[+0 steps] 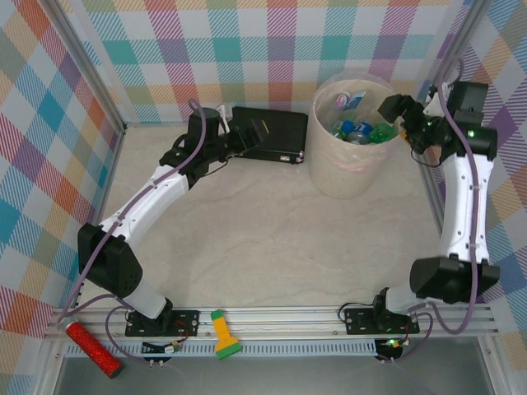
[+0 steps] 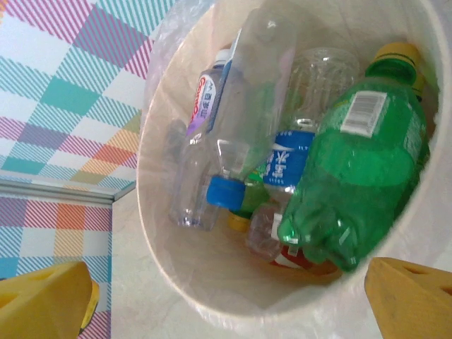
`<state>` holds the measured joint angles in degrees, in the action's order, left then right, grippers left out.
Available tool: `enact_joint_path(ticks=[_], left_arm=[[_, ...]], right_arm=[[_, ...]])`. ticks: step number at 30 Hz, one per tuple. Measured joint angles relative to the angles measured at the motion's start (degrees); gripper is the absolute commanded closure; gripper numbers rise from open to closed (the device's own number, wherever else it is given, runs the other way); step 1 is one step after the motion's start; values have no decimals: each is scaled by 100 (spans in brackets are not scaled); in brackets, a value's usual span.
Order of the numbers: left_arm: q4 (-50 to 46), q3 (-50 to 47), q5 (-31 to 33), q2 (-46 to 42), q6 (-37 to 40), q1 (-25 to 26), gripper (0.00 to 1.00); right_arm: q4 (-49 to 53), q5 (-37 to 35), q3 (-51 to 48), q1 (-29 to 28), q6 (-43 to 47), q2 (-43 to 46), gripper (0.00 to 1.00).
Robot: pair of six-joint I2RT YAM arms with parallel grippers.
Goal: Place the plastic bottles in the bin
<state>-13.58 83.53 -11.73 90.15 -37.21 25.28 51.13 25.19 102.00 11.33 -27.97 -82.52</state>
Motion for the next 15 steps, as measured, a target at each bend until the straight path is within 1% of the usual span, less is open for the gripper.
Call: enact_joint_path(ticks=[5,10,15], left_arm=[[-780,-24,1169,-155,142,-42,0],[-1067,-619,2358,-798,468,-76,1],[-1211,-1255,3471,-1217,826,-116,0]], right_arm=[[-669,-131,-1486,-48,286,1121,1],[-1370,-702,-3318,-299,717,2400,1],[-2214,-1318,-5147,-649,992,3534,1]])
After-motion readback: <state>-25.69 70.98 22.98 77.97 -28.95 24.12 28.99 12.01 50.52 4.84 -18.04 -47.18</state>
